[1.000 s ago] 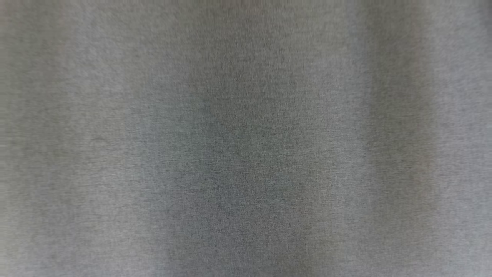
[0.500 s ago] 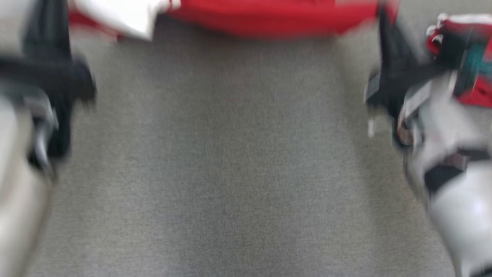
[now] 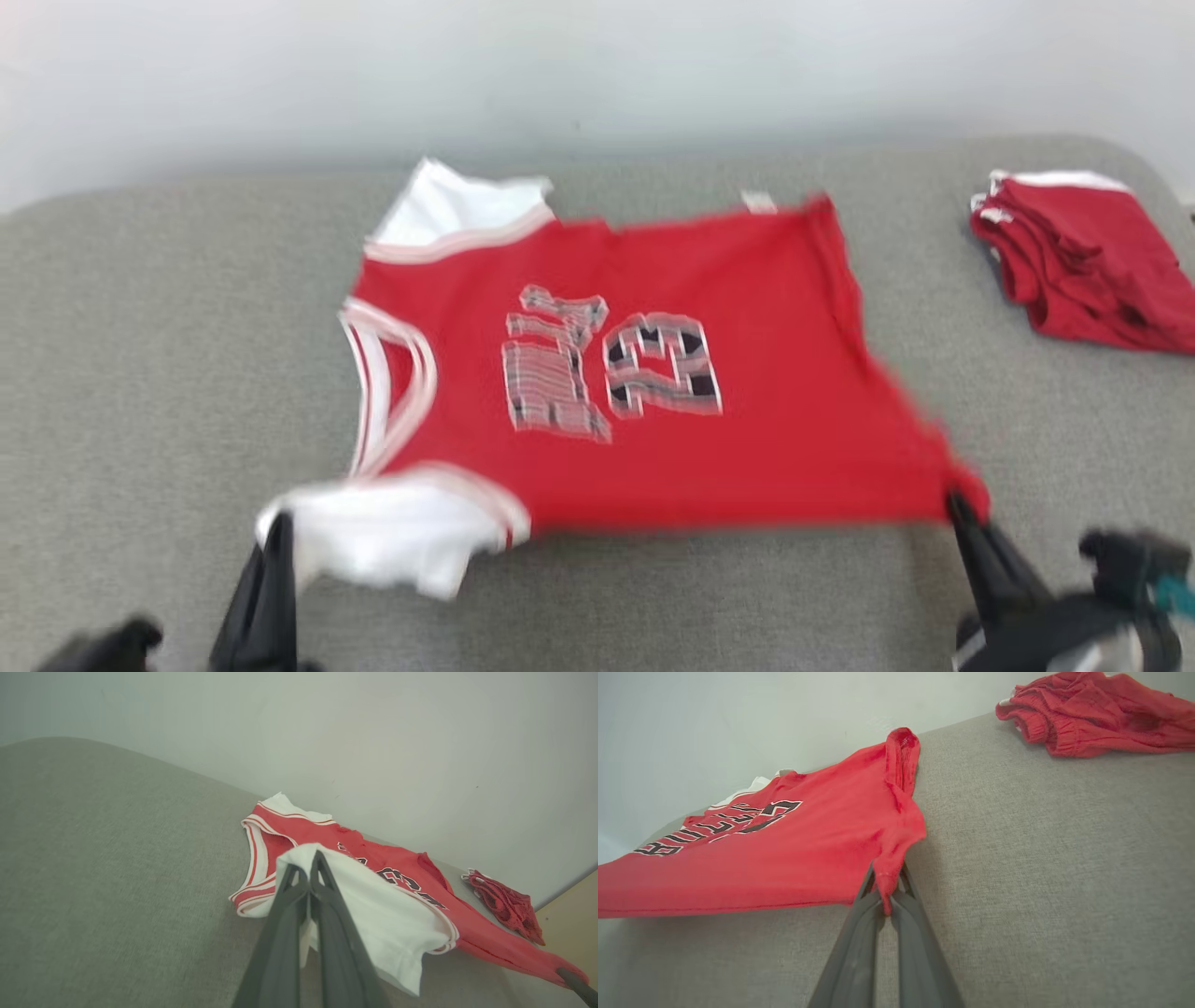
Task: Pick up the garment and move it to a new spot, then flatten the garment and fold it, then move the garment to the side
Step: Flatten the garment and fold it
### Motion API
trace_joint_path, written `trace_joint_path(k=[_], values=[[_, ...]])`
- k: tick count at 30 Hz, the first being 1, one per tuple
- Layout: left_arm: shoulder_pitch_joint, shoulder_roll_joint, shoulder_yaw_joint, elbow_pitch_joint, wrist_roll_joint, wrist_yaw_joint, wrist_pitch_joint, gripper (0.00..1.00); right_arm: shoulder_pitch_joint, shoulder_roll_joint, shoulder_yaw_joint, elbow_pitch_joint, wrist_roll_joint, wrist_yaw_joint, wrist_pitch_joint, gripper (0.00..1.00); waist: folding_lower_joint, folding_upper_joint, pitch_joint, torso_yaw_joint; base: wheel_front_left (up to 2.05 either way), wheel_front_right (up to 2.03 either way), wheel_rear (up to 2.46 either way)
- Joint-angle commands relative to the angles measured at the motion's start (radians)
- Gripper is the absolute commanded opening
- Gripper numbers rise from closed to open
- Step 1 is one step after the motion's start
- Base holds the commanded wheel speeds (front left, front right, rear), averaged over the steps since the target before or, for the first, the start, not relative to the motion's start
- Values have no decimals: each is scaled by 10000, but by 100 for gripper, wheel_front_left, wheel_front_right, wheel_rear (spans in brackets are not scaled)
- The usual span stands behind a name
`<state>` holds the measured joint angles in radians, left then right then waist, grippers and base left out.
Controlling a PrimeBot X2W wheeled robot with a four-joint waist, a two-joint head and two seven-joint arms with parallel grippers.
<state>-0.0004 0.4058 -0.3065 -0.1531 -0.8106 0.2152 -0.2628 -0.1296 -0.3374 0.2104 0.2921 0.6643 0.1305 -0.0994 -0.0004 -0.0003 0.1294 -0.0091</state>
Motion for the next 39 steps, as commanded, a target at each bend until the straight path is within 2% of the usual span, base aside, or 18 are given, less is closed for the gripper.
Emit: trace_joint_path(k=[1, 5, 6, 10, 16, 21, 26, 32, 38, 39], values=[[754, -119, 312, -162, -75, 234, -16, 0, 923, 275, -474, -549, -274, -4, 257, 0, 4, 3, -421, 179, 0, 0, 0], [2003, -493, 291, -244, -97, 208, -18, 0, 2661, 679, -1316, -1513, -901, -6, 723, 0, 4, 3, -683, 323, 0, 0, 0], [2003, -493, 291, -244, -97, 208, -18, 0, 2661, 679, -1316, -1513, -901, -6, 723, 0, 4, 3, -683, 323, 0, 0, 0], [2571, -844, 193, 85, -3, -34, -18, 0, 3863, 1238, -2026, -2144, -1349, -6, 1033, 0, 4, 3, -872, 429, 0, 0, 0], [2454, -1061, 156, 579, 295, -425, -17, 0, 4386, 1858, -2446, -2678, -1722, -6, 1473, 0, 4, 3, -951, 369, 0, 0, 0], [1652, -938, -13, 946, 554, -767, 49, 0, 3748, 2025, -2345, -2803, -1882, -4, 1883, 0, 4, 3, -779, 180, 0, 0, 0], [235, -783, -162, 1538, 713, -1171, 351, 0, 2624, 1991, -2164, -2434, -2009, -4, 2271, 0, 4, 3, -440, 43, 0, 0, 0], [-1602, -855, -201, 3026, 767, -1638, 485, 0, 1044, 2045, -2093, -1359, -2090, -3, 2460, 0, 4, 3, 38, -48, 0, 0, 0], [-2920, -1043, -310, 4798, 946, -2175, 289, 0, -257, 2117, -1907, -36, -2170, -4, 1908, 0, 4, 3, 319, -80, 0, 0, 0], [-3098, -1084, -356, 5067, 1008, -2312, 223, 12, -406, 2109, -1899, 160, -2214, -4, 1726, 43, 4, 3, 325, -64, 0, 0, 0]])
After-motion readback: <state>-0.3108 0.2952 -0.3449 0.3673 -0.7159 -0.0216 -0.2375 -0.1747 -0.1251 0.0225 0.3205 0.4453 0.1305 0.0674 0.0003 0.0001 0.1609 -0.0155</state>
